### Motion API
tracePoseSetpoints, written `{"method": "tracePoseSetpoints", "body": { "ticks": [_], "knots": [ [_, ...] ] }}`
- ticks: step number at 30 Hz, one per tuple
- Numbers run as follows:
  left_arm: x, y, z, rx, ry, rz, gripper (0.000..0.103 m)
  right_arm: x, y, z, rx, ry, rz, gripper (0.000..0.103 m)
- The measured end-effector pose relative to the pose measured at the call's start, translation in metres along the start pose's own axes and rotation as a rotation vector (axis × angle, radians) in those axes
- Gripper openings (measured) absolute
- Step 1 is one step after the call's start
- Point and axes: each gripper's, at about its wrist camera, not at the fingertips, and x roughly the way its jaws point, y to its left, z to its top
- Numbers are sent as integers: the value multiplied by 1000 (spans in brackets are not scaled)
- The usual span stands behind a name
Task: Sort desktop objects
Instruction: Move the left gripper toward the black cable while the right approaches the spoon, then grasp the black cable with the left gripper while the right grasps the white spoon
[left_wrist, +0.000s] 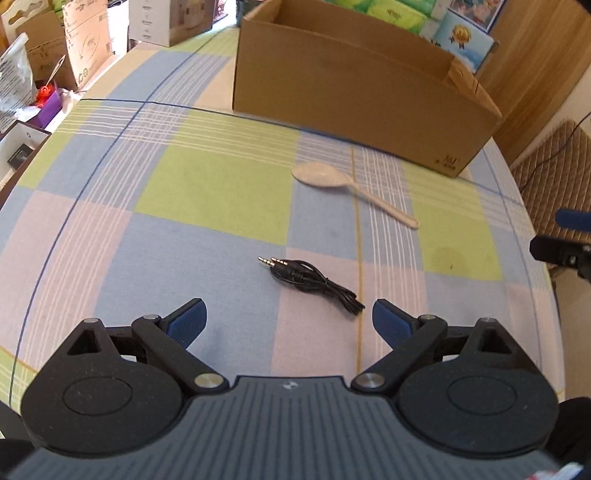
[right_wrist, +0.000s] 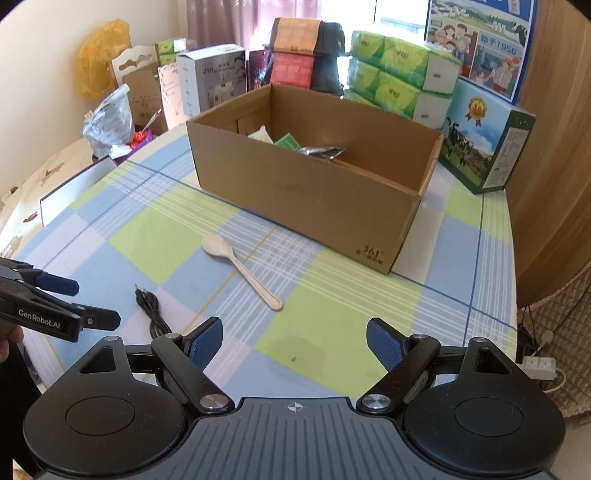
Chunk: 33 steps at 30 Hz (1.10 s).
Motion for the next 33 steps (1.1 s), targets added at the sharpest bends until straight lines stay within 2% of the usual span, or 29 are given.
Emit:
{"method": "tracePoseSetpoints", "body": {
  "ticks": [7,13,16,20,23,26,28,31,33],
  "knots": [
    [17,2,-1,-27,22,-14,94,21,-6,-2,-12,38,10,82],
    [19,4,3,-3,7,2,94,34,0,4,-51,47,25,82],
    [21,5,4,-20,5,-17,88,41,5,8,-67,50,34,82],
    [28,0,1,-34,6,-43,74,51,9,12,-68,55,45,82],
    [35,-4,-1,-37,9,-60,71,57,14,11,-74,71,61,81],
    [41,-5,-2,-48,3,-65,66,66,22,8,-94,99,66,73],
    [44,-6,-2,-60,2,-66,65,73,25,6,-95,125,33,71],
    [48,-9,0,-61,-18,-60,62,81,20,3,-13,161,-26,68],
    [50,-11,3,-48,-26,-66,52,83,14,1,44,169,-20,68]
  ]
}}
